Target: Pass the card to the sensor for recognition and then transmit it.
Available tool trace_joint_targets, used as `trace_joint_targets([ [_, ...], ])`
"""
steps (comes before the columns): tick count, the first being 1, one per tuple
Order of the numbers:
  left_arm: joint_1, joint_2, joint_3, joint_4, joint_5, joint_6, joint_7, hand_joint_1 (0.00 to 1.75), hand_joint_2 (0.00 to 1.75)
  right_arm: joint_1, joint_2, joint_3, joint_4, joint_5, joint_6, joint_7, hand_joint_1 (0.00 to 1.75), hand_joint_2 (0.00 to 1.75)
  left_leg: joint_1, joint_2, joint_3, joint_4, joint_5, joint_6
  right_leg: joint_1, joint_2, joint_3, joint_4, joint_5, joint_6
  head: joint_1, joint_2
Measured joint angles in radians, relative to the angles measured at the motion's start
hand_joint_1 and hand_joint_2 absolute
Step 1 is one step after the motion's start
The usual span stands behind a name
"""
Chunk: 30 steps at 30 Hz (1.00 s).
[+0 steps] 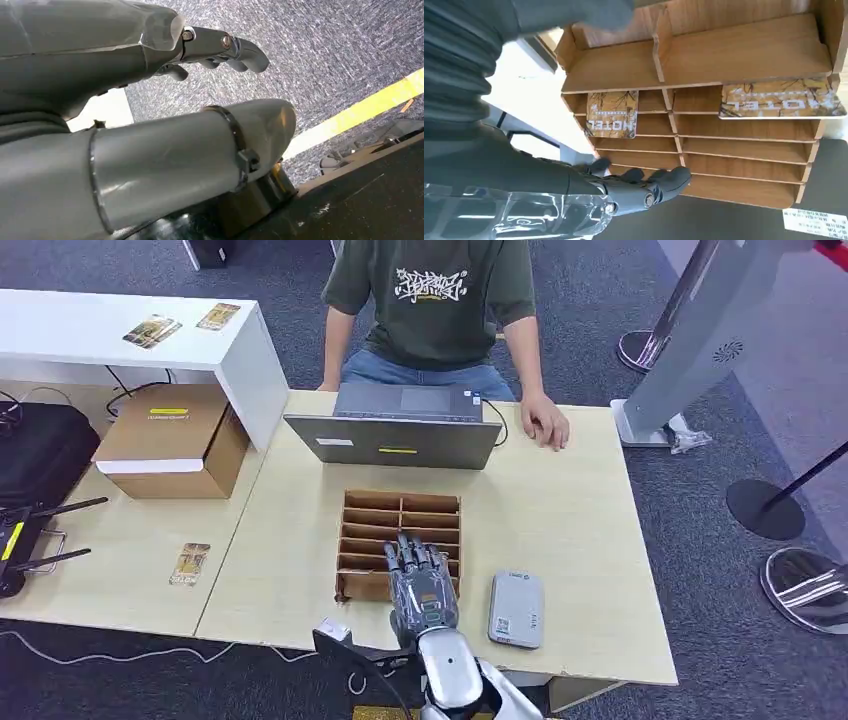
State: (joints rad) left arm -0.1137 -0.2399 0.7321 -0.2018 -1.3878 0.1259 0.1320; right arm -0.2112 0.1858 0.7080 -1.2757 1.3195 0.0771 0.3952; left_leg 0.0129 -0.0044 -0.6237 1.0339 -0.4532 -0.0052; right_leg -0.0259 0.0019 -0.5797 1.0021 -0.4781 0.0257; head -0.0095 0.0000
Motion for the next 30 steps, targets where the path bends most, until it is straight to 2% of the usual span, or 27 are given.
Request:
trace_joint_targets([
  [2, 0.0, 0.0, 0.0, 0.0, 0.0, 0.0, 0.0, 0.0, 0.0, 0.006, -0.004, -0.001, -0.008, 0.0, 0.0, 0.001, 1.71, 1.75, 0.0, 0.0, 0.0, 0.0, 0.0, 0.0, 0.0, 0.0, 0.0, 0.0, 0.0, 0.0, 0.0, 0.0],
  [3, 0.0, 0.0, 0.0, 0.0, 0.0, 0.0, 0.0, 0.0, 0.0, 0.009, -0.007, -0.001, -0.01, 0.0, 0.0, 0.002, 1.54, 1.75, 0.0, 0.0, 0.0, 0.0, 0.0, 0.0, 0.0, 0.0, 0.0, 0.0, 0.0, 0.0, 0.0, 0.0],
  [7, 0.0, 0.0, 0.0, 0.0, -0.002, 0.001, 0.0, 0.0, 0.0, 0.022, -0.016, -0.003, -0.023, 0.0, 0.0, 0.002, 1.54, 1.75, 0.0, 0.0, 0.0, 0.0, 0.0, 0.0, 0.0, 0.0, 0.0, 0.0, 0.0, 0.0, 0.0, 0.0],
  [8, 0.0, 0.0, 0.0, 0.0, -0.002, 0.001, 0.0, 0.0, 0.0, 0.024, -0.016, -0.003, -0.024, 0.0, 0.0, 0.002, 1.31, 1.75, 0.0, 0.0, 0.0, 0.0, 0.0, 0.0, 0.0, 0.0, 0.0, 0.0, 0.0, 0.0, 0.0, 0.0],
  [9, 0.0, 0.0, 0.0, 0.0, -0.003, 0.001, 0.0, 0.0, 0.0, 0.025, -0.017, -0.004, -0.026, 0.0, 0.0, 0.002, 0.26, 1.75, 0.0, 0.0, 0.0, 0.0, 0.0, 0.0, 0.0, 0.0, 0.0, 0.0, 0.0, 0.0, 0.0, 0.0],
  [10, 0.0, 0.0, 0.0, 0.0, -0.003, 0.001, 0.0, 0.0, 0.0, 0.026, -0.018, -0.004, -0.028, 0.0, 0.0, 0.002, 0.02, 1.75, 0.0, 0.0, 0.0, 0.0, 0.0, 0.0, 0.0, 0.0, 0.0, 0.0, 0.0, 0.0, 0.0, 0.0],
  [30, 0.0, 0.0, -0.007, 0.0, -0.008, 0.0, 0.0, 0.0, 0.0, 0.036, -0.023, -0.008, -0.037, 0.022, -0.008, 0.008, 0.0, 1.75, 0.0, 0.0, 0.0, 0.0, 0.0, 0.0, 0.0, 0.0, 0.0, 0.0, 0.0, 0.0, 0.0, 0.0],
])
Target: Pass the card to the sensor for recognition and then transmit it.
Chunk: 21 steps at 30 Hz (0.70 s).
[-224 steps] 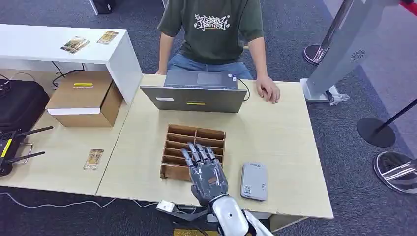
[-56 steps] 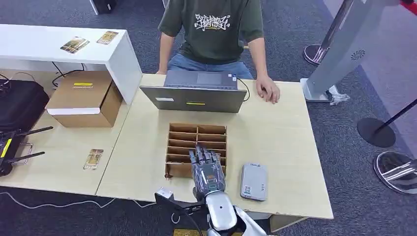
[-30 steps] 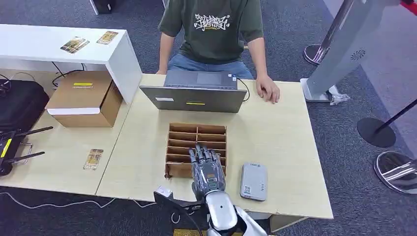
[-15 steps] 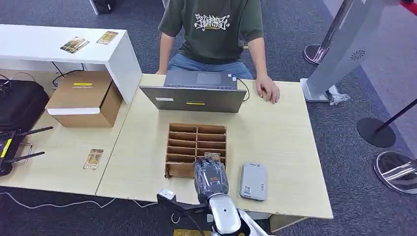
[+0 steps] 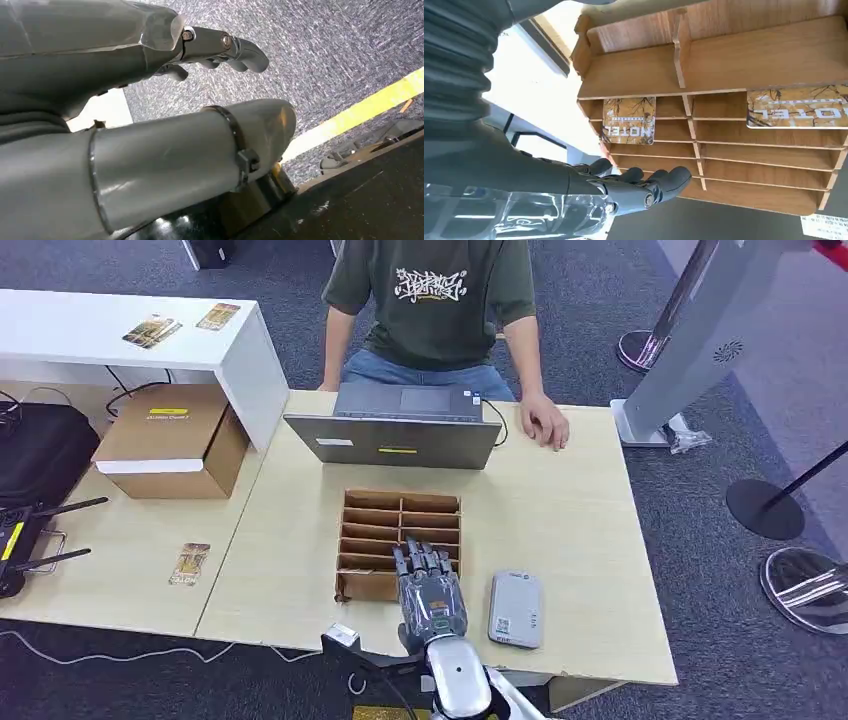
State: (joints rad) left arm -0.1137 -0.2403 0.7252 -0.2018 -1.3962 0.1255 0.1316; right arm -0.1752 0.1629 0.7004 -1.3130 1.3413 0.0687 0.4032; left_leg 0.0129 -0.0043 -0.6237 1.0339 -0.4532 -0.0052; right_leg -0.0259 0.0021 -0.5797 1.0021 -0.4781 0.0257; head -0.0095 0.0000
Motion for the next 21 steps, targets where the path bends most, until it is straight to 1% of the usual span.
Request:
trace_joint_targets([
  [14, 0.0, -0.002, -0.003, 0.0, -0.009, -0.003, 0.001, 0.0, 0.0, 0.0, 0.0, -0.003, 0.024, 0.012, -0.016, 0.016, 0.0, 1.75, 0.0, 0.0, 0.0, 0.0, 0.0, 0.0, 0.0, 0.0, 0.0, 0.0, 0.0, 0.0, 0.0, 0.0],
  [21, 0.0, -0.003, -0.018, 0.0, -0.016, -0.012, 0.008, 0.0, 0.0, 0.0, 0.003, -0.02, 0.038, 0.018, -0.019, 0.019, 0.0, 1.75, 0.0, 0.0, 0.0, 0.0, 0.0, 0.0, 0.0, 0.0, 0.0, 0.0, 0.0, 0.0, 0.0, 0.0],
])
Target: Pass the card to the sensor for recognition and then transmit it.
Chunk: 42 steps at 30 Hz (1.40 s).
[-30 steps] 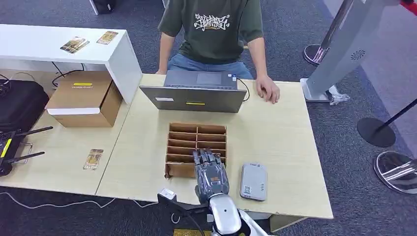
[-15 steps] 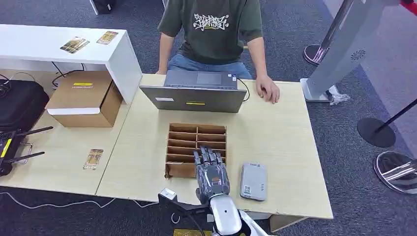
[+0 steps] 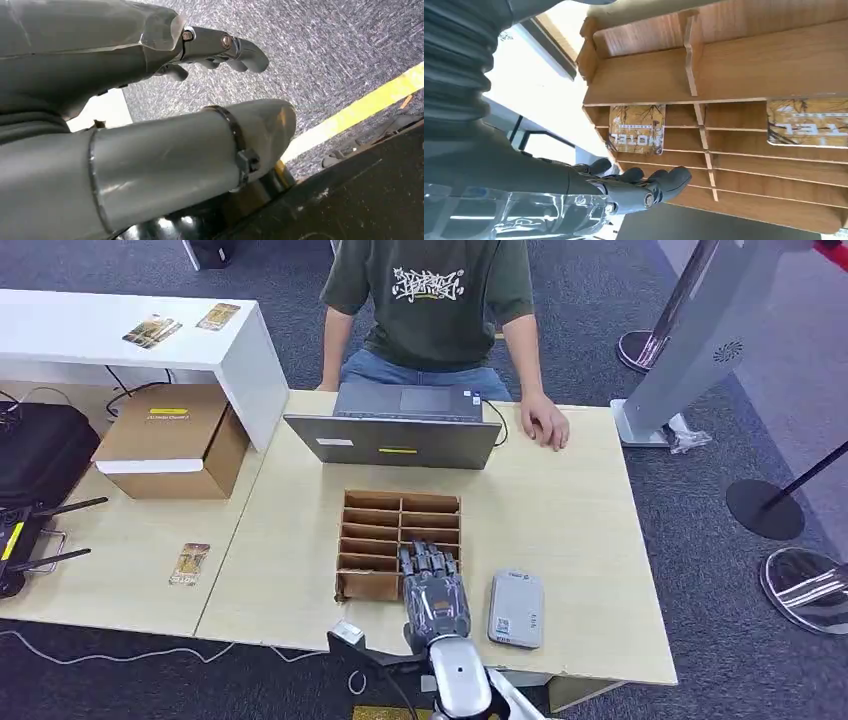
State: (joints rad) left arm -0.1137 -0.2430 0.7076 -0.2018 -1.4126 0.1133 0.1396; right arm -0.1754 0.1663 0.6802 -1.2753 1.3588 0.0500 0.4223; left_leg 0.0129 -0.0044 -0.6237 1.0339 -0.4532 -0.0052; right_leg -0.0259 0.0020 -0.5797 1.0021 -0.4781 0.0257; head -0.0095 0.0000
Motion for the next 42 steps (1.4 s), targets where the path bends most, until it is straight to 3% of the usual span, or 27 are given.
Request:
trace_joint_targets([
  [11, 0.0, 0.0, -0.011, 0.0, -0.012, -0.006, 0.002, 0.0, 0.0, -0.008, 0.007, -0.031, 0.023, 0.013, -0.014, 0.002, 0.0, 1.75, 0.0, 0.0, 0.0, 0.0, 0.0, 0.0, 0.0, 0.0, 0.0, 0.0, 0.0, 0.0, 0.0, 0.0],
  [19, 0.0, -0.004, -0.019, 0.0, -0.01, -0.006, 0.014, 0.0, 0.0, -0.014, 0.007, -0.04, 0.027, 0.02, -0.026, -0.033, 0.0, 1.75, 0.0, 0.0, 0.0, 0.0, 0.0, 0.0, 0.0, 0.0, 0.0, 0.0, 0.0, 0.0, 0.0, 0.0],
  [31, 0.007, 0.003, -0.025, 0.0, -0.006, -0.005, -0.016, 0.0, 0.0, -0.014, 0.007, -0.04, 0.025, 0.018, -0.029, -0.038, 0.0, 1.75, 0.0, 0.0, 0.0, 0.0, 0.0, 0.0, 0.0, 0.0, 0.0, 0.0, 0.0, 0.0, 0.0, 0.0],
  [32, 0.007, 0.003, -0.025, 0.0, -0.006, -0.004, -0.017, 0.0, 0.0, -0.013, 0.007, -0.04, 0.023, 0.017, -0.029, -0.038, 1.03, 1.75, 0.0, 0.0, 0.0, 0.0, 0.0, 0.0, 0.0, 0.0, 0.0, 0.0, 0.0, 0.0, 0.0, 0.0],
  [33, 0.007, 0.003, -0.025, 0.0, -0.006, -0.004, -0.017, 0.0, 0.0, -0.011, 0.006, -0.041, 0.018, 0.013, -0.029, -0.037, 1.03, 1.75, 0.0, 0.0, 0.0, 0.0, 0.0, 0.0, 0.0, 0.0, 0.0, 0.0, 0.0, 0.0, 0.0, 0.0],
  [34, 0.007, 0.004, -0.025, 0.0, -0.006, -0.004, -0.018, 0.0, 0.0, -0.009, 0.007, -0.042, 0.014, 0.013, -0.029, -0.036, 1.5, 1.75, 0.0, 0.0, 0.0, 0.0, 0.0, 0.0, 0.0, 0.0, 0.0, 0.0, 0.0, 0.0, 0.0, 0.0],
  [35, 0.007, 0.005, -0.025, 0.0, -0.006, -0.004, -0.018, 0.0, 0.0, -0.007, 0.006, -0.043, 0.01, 0.012, -0.029, -0.036, 1.64, 1.75, 0.0, 0.0, 0.0, 0.0, 0.0, 0.0, 0.0, 0.0, 0.0, 0.0, 0.0, 0.0, 0.0, 0.0],
  [42, 0.008, 0.007, -0.025, 0.0, -0.006, -0.001, -0.018, 0.0, 0.0, 0.008, 0.004, -0.051, -0.012, 0.008, -0.029, -0.035, 1.54, 1.75, 0.0, 0.0, 0.0, 0.0, 0.0, 0.0, 0.0, 0.0, 0.0, 0.0, 0.0, 0.0, 0.0, 0.0],
])
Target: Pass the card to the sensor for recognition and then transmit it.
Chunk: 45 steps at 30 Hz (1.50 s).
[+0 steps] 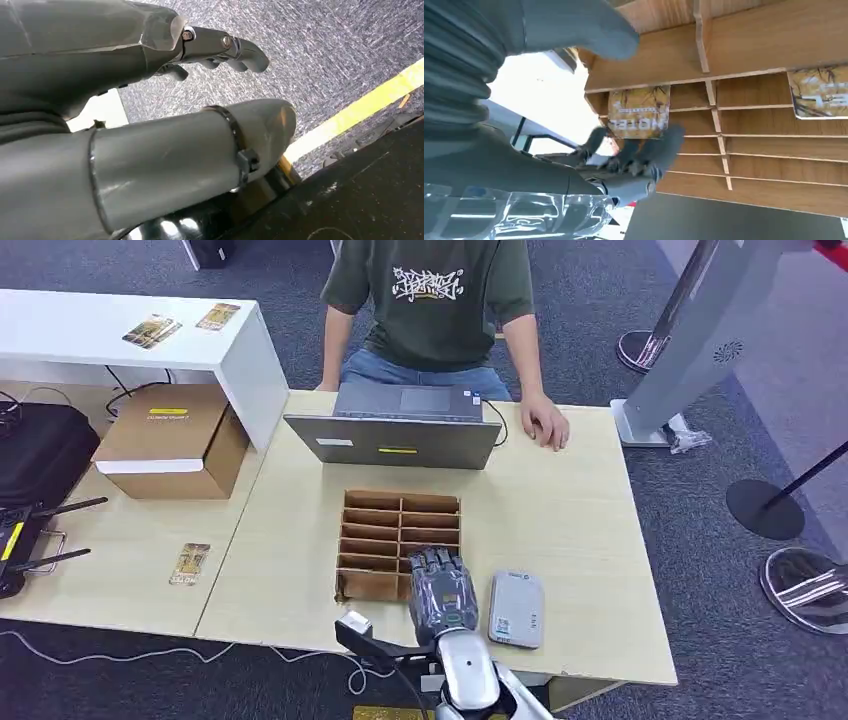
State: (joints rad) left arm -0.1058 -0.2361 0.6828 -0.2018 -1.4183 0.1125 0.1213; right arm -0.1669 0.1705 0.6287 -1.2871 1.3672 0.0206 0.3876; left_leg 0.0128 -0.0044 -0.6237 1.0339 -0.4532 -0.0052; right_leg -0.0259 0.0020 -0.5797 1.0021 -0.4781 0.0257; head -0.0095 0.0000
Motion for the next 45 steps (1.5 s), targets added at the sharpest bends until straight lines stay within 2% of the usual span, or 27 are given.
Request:
trace_joint_targets([
  [3, 0.0, 0.0, 0.0, 0.0, 0.0, 0.001, 0.0, 0.0, 0.0, 0.003, 0.0, -0.002, -0.006, 0.0, 0.0, 0.0, 1.54, 1.75, 0.0, 0.0, 0.0, 0.0, 0.0, 0.0, 0.0, 0.0, 0.0, 0.0, 0.0, 0.0, 0.0, 0.0],
  [6, 0.001, 0.0, 0.0, 0.0, 0.0, 0.001, 0.0, 0.0, 0.0, 0.003, 0.0, -0.002, -0.007, 0.001, 0.0, 0.0, 1.45, 1.75, 0.0, 0.0, 0.0, 0.0, 0.0, 0.0, 0.0, 0.0, 0.0, 0.0, 0.0, 0.0, 0.0, 0.0],
  [9, 0.002, 0.0, 0.0, 0.0, 0.0, 0.001, -0.002, 0.0, 0.0, 0.006, 0.0, -0.003, -0.007, 0.001, 0.0, 0.0, 1.5, 1.75, 0.0, 0.0, 0.0, 0.0, 0.0, 0.0, 0.0, 0.0, 0.0, 0.0, 0.0, 0.0, 0.0, 0.0],
  [10, 0.002, 0.0, 0.0, 0.0, 0.0, 0.001, -0.002, 0.0, 0.0, 0.006, 0.0, -0.003, -0.008, 0.001, 0.0, 0.0, 1.47, 1.75, 0.0, 0.0, 0.0, 0.0, 0.0, 0.0, 0.0, 0.0, 0.0, 0.0, 0.0, 0.0, 0.0, 0.0],
  [11, 0.002, 0.0, 0.0, 0.0, 0.0, 0.001, -0.002, 0.0, 0.0, 0.006, 0.0, -0.003, -0.008, 0.001, 0.0, 0.0, 1.52, 1.75, 0.0, 0.0, 0.0, 0.0, 0.0, 0.0, 0.0, 0.0, 0.0, 0.0, 0.0, 0.0, 0.0, 0.0],
  [14, 0.003, 0.0, 0.0, 0.0, 0.0, 0.001, -0.005, 0.0, 0.0, 0.007, -0.001, -0.003, -0.012, 0.0, 0.0, 0.0, 1.43, 1.75, 0.0, 0.0, 0.0, 0.0, 0.0, 0.0, 0.0, 0.0, 0.0, 0.0, 0.0, 0.0, 0.0, 0.0],
  [15, 0.003, 0.0, 0.0, 0.0, 0.0, 0.001, -0.005, 0.0, 0.0, 0.007, -0.001, -0.003, -0.012, -0.003, 0.001, 0.0, 1.45, 1.75, 0.0, 0.0, 0.0, 0.0, 0.0, 0.0, 0.0, 0.0, 0.0, 0.0, 0.0, 0.0, 0.0, 0.0],
  [17, 0.003, 0.0, 0.0, 0.0, 0.0, 0.0, -0.006, 0.0, 0.0, 0.01, -0.003, -0.003, -0.015, -0.003, 0.002, 0.0, 1.31, 1.75, 0.0, 0.0, 0.0, 0.0, 0.0, 0.0, 0.0, 0.0, 0.0, 0.0, 0.0, 0.0, 0.0, 0.0],
  [22, 0.003, 0.0, 0.0, 0.0, 0.0, -0.003, -0.008, 0.0, 0.0, 0.023, -0.007, -0.004, -0.035, -0.015, 0.007, 0.0, 1.43, 1.75, 0.0, 0.0, 0.0, 0.0, 0.0, 0.0, 0.0, 0.0, 0.0, 0.0, 0.0, 0.0, 0.0, 0.0],
  [23, 0.003, 0.0, 0.0, 0.0, 0.0, -0.005, -0.01, 0.0, 0.0, 0.026, -0.008, -0.005, -0.04, -0.016, 0.008, -0.002, 1.38, 1.75, 0.0, 0.0, 0.0, 0.0, 0.0, 0.0, 0.0, 0.0, 0.0, 0.0, 0.0, 0.0, 0.0, 0.0],
  [33, -0.003, -0.005, 0.0, 0.0, -0.001, -0.008, 0.012, 0.0, 0.0, 0.038, -0.01, -0.014, -0.071, -0.018, 0.008, -0.003, 1.43, 1.75, 0.0, 0.0, 0.0, 0.0, 0.0, 0.0, 0.0, 0.0, 0.0, 0.0, 0.0, 0.0, 0.0, 0.0],
  [37, -0.003, -0.003, -0.002, 0.0, -0.002, -0.011, -0.008, 0.0, 0.0, 0.04, -0.01, -0.016, -0.077, -0.018, 0.007, -0.014, 1.5, 1.75, 0.0, 0.0, 0.0, 0.0, 0.0, 0.0, 0.0, 0.0, 0.0, 0.0, 0.0, 0.0, 0.0, 0.0],
  [41, -0.003, 0.0, -0.002, 0.0, -0.003, -0.014, -0.017, 0.0, 0.0, 0.041, -0.011, -0.018, -0.087, -0.021, 0.007, -0.017, 1.73, 1.75, 0.0, 0.0, 0.0, 0.0, 0.0, 0.0, 0.0, 0.0, 0.0, 0.0, 0.0, 0.0, 0.0, 0.0],
  [45, -0.003, 0.0, -0.003, 0.0, -0.003, -0.014, -0.018, 0.0, 0.0, 0.042, -0.016, -0.018, -0.094, -0.018, -0.019, -0.026, 1.75, 1.75, 0.0, 0.0, 0.0, 0.0, 0.0, 0.0, 0.0, 0.0, 0.0, 0.0, 0.0, 0.0, 0.0, 0.0],
])
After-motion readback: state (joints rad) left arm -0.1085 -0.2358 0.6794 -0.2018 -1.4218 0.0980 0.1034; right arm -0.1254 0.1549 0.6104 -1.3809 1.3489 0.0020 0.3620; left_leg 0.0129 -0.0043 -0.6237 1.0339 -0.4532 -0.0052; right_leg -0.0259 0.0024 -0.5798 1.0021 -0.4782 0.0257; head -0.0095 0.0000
